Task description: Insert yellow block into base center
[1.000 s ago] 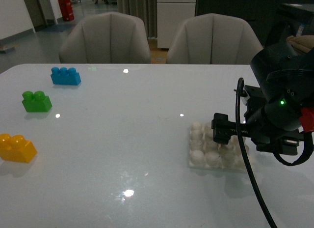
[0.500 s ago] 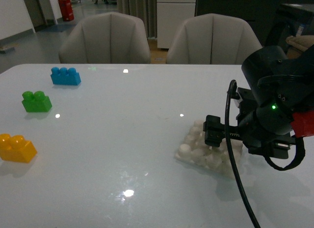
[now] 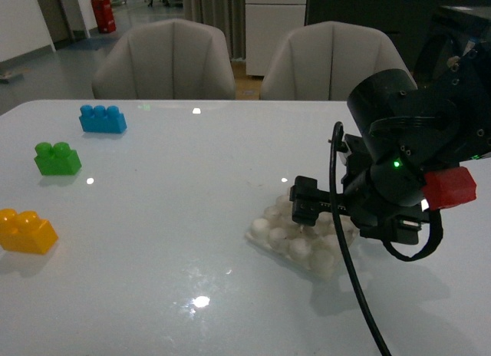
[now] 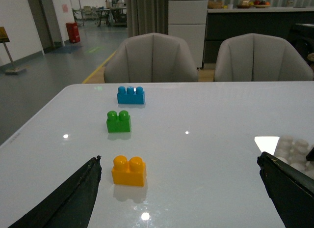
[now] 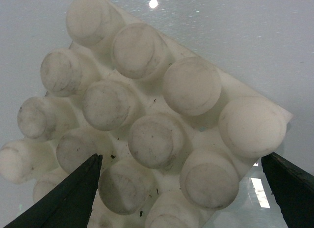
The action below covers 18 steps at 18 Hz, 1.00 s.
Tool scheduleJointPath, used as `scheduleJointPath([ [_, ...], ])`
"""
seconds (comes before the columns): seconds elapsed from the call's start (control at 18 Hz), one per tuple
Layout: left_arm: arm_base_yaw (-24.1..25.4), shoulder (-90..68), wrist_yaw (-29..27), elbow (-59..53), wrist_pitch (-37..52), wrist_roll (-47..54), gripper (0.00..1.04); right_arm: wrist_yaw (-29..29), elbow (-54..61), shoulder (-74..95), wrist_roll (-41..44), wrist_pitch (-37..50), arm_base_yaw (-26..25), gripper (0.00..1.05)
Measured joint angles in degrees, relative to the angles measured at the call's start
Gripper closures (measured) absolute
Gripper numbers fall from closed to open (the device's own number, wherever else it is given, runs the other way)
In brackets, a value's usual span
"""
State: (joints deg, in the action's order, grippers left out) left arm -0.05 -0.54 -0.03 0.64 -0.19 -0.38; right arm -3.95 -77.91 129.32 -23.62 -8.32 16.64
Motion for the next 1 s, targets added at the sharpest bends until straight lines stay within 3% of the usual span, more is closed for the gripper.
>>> scheduleJointPath([
  [0.22, 0.0, 0.0, 0.0, 0.0, 0.0, 0.0, 0.07, -1.4, -2.3, 1.2, -1.0, -0.7, 3.0, 0.06],
  [1.0, 0.0, 0.0, 0.0, 0.0, 0.0, 0.0, 0.07, -2.2, -5.9, 3.1, -2.6, -2.0, 5.5, 0.06],
])
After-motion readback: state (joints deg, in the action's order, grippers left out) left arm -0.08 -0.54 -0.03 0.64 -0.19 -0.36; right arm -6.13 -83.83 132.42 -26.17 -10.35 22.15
